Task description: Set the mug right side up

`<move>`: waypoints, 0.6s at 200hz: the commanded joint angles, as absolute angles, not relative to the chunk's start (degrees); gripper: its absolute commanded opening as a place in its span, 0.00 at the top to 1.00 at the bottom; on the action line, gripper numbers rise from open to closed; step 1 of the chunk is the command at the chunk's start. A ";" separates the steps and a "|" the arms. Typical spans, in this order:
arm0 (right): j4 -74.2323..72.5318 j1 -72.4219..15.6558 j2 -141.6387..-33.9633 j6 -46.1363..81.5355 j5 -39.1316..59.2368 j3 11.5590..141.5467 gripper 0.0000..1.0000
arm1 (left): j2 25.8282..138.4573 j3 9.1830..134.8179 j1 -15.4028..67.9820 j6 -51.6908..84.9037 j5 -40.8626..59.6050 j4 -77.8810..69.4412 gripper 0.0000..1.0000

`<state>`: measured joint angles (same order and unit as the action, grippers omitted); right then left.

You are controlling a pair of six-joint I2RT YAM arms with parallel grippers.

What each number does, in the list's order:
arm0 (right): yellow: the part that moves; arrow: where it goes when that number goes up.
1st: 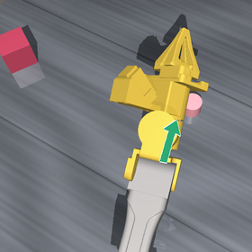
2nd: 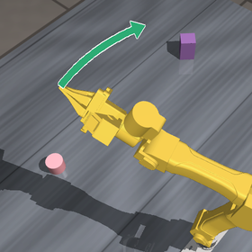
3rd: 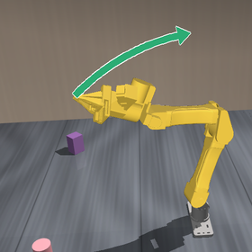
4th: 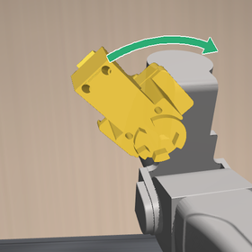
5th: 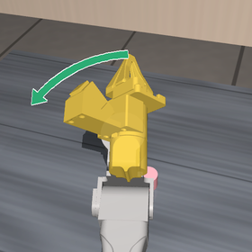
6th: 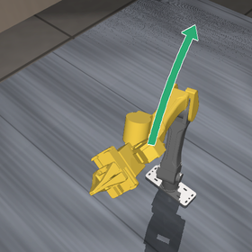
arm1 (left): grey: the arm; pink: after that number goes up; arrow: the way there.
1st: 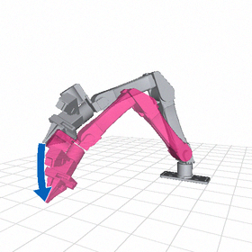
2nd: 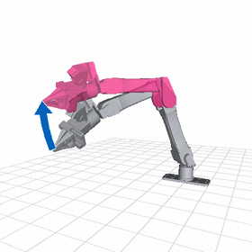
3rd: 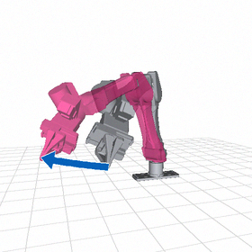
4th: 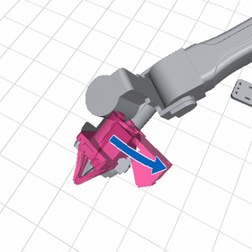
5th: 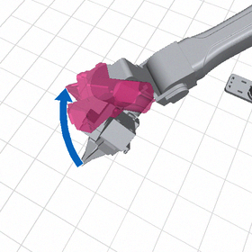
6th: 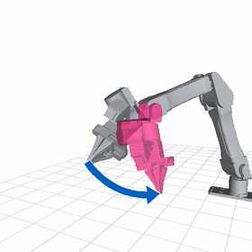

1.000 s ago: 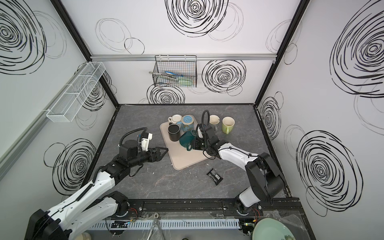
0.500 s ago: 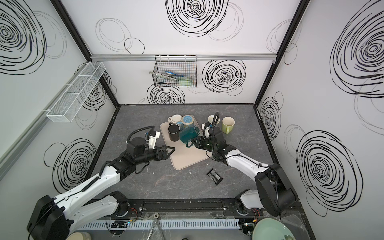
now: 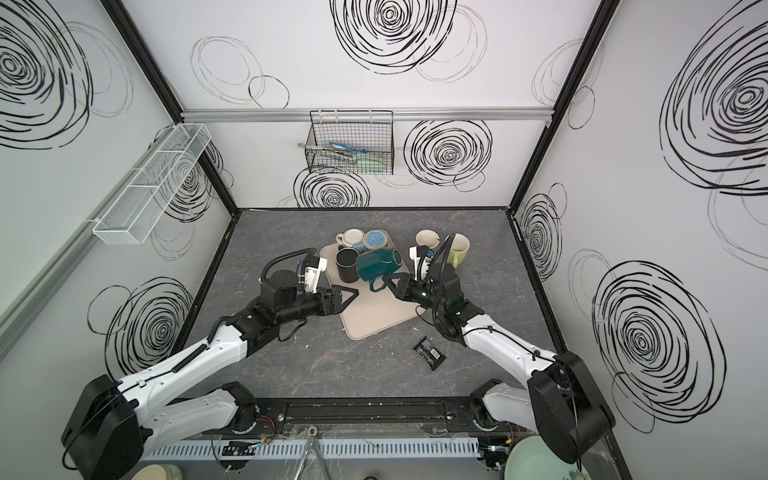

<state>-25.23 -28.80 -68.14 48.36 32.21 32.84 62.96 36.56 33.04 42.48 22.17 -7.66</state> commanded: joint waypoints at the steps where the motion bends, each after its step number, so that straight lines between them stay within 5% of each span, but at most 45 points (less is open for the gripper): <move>1: -36.85 -28.69 -64.73 50.04 34.10 32.89 1.00 | 63.46 38.74 33.49 43.37 23.03 -11.61 0.04; 120: -42.31 -29.10 -61.95 53.61 35.01 29.80 1.00 | 65.33 39.66 35.61 45.08 24.09 -15.07 0.02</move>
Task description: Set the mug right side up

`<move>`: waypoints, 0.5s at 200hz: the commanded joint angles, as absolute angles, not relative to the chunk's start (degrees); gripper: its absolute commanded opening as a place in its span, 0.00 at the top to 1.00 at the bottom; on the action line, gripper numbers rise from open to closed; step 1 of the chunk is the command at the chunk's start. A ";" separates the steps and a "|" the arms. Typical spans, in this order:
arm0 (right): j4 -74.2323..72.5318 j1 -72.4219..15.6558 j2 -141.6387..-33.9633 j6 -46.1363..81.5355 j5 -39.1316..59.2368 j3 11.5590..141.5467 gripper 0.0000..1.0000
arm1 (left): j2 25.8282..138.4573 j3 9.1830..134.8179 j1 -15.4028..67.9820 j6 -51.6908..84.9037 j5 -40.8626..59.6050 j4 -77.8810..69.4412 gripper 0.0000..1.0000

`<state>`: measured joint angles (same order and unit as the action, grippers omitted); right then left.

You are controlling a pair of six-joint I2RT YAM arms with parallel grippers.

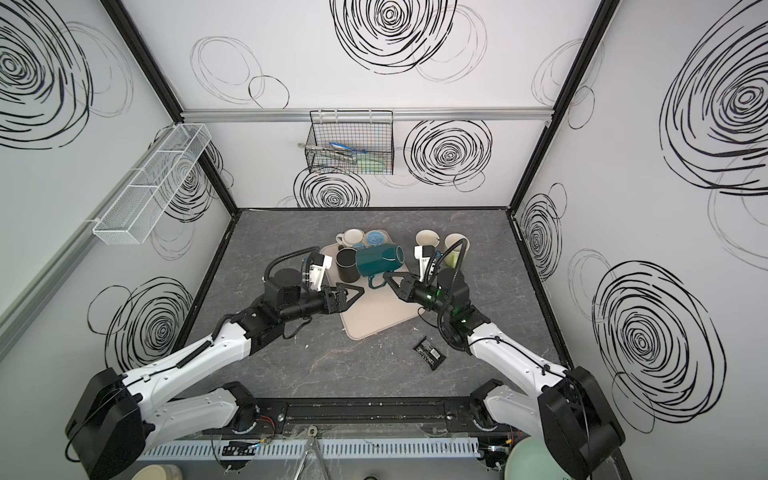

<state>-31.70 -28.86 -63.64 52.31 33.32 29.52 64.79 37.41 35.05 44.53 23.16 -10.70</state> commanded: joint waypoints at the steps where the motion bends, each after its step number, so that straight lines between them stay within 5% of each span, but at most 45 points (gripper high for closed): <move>1: -42.43 -29.14 -62.05 53.66 34.99 29.80 1.00 | 65.36 39.65 35.60 45.13 24.13 -15.14 0.03; 100: -48.96 -31.18 -63.10 57.05 34.45 28.17 1.00 | 68.20 41.22 36.35 46.25 26.31 -17.93 0.15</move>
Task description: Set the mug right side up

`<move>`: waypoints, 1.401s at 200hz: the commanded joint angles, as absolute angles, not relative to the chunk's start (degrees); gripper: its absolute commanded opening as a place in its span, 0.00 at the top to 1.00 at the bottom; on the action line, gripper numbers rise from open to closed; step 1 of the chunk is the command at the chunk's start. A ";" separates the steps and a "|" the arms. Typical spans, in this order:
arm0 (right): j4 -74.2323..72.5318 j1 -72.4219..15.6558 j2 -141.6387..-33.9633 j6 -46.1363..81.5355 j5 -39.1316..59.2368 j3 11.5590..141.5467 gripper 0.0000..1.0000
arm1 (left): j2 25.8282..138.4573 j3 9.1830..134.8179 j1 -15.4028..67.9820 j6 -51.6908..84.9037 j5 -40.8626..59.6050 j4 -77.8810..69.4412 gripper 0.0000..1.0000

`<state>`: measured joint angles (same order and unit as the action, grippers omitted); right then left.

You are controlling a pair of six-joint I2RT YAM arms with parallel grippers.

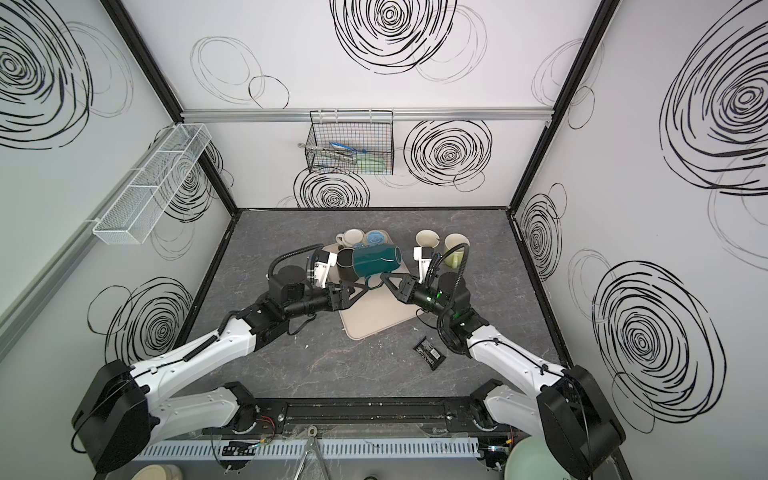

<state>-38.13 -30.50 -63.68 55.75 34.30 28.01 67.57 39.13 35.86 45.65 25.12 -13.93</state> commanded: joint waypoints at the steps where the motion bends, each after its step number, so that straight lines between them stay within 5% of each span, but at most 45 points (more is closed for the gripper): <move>1: -49.09 -31.19 -63.10 57.09 34.45 28.15 1.00 | 68.20 41.22 36.37 46.29 26.30 -18.02 0.15; 280: -56.78 -32.26 -63.26 62.39 35.24 24.21 1.00 | 72.49 42.58 38.66 51.96 28.04 -29.08 0.43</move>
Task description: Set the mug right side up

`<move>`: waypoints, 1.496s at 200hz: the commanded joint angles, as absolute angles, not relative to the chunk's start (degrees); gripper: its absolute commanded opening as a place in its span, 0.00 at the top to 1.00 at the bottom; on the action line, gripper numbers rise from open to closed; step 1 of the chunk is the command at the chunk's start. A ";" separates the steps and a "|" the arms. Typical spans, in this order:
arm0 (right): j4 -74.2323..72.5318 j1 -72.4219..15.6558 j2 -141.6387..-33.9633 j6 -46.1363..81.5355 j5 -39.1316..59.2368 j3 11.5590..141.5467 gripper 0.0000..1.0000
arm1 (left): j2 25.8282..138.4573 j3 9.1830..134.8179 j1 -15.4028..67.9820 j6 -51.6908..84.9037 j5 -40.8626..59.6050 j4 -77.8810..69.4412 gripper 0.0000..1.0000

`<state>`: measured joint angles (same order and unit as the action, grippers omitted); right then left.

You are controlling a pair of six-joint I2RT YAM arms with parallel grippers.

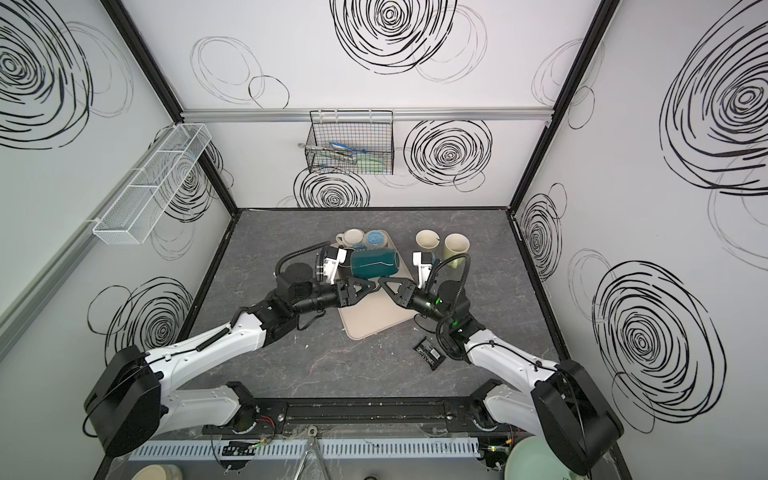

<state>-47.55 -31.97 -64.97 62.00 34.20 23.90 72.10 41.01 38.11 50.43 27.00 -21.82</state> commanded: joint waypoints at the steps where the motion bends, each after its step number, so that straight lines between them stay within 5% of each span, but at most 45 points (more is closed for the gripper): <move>1: -56.82 -32.26 -63.27 62.35 35.24 24.19 1.00 | 72.46 42.60 38.67 51.99 28.04 -29.22 0.43; 299: -58.47 -32.70 -67.89 64.25 34.61 23.10 1.00 | 72.12 41.81 37.82 57.22 26.84 -38.35 0.72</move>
